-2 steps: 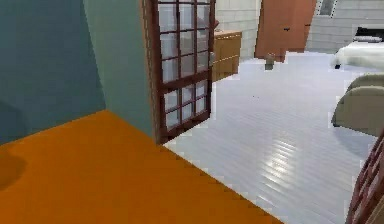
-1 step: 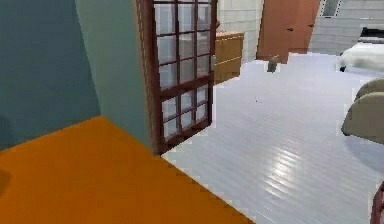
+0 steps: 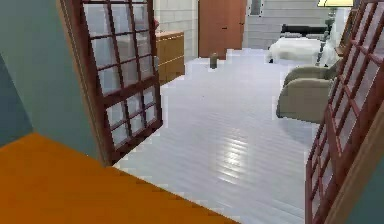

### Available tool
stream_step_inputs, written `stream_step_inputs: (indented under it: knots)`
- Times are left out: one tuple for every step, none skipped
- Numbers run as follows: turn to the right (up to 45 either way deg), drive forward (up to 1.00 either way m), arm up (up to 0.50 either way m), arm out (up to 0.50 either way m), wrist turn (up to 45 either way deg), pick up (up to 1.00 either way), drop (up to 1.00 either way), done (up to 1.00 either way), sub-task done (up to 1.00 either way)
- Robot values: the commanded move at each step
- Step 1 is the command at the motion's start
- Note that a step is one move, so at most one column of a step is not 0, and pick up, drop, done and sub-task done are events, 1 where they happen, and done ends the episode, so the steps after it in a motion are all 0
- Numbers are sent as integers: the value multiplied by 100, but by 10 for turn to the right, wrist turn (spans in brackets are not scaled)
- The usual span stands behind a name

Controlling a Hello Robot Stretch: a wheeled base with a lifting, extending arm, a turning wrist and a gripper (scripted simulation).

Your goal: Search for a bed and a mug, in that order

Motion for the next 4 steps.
stream_step_inputs:
  knots:
    - [0,80,0,0,0,0,0,0,0]
    - [360,0,0,0,0,0,0,0,0]
    - [0,5,0,0,0,0,0,0,0]
    - [-180,0,0,0,0,0,0,0,0]
